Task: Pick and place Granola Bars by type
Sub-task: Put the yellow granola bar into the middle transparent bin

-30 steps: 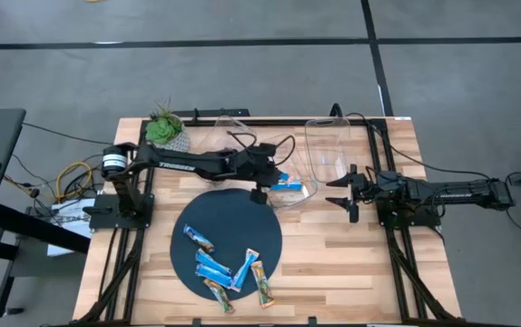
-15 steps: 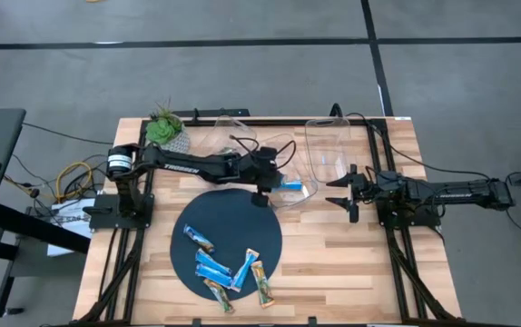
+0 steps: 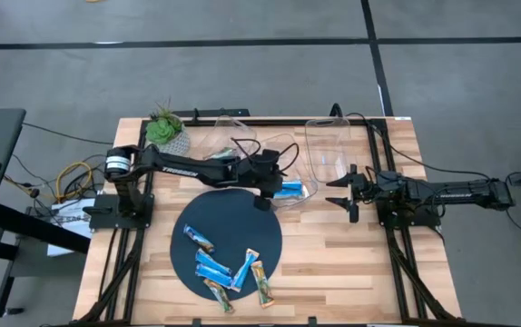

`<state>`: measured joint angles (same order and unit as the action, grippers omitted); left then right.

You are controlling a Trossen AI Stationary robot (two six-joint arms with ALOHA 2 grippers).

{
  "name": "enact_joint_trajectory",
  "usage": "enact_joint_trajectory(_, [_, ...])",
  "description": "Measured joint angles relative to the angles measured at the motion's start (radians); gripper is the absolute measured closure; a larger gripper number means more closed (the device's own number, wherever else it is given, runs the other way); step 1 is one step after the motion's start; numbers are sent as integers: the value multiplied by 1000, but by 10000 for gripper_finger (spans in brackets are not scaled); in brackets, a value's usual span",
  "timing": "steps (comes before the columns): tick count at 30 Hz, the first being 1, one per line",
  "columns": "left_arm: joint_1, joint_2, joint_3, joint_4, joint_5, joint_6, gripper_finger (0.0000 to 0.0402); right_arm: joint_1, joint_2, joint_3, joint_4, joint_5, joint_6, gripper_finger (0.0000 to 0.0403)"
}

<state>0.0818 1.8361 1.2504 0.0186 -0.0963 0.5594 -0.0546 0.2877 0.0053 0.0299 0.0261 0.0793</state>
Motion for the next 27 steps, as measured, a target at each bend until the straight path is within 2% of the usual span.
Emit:
enact_joint_trajectory(7, [-94,-69,0,-37,-68,5,228,0,0,0,0,0,0,163])
enact_joint_trajectory(13, [-222,-121,0,-160,-148,-4,228,0,0,0,0,0,0,163])
enact_joint_trajectory(21, [-415,-135,0,-425,-148,-181,228,0,0,0,0,0,0,163])
enact_joint_trajectory(27, [-517,-135,0,-549,-118,-367,229,0,0,0,0,0,0,163])
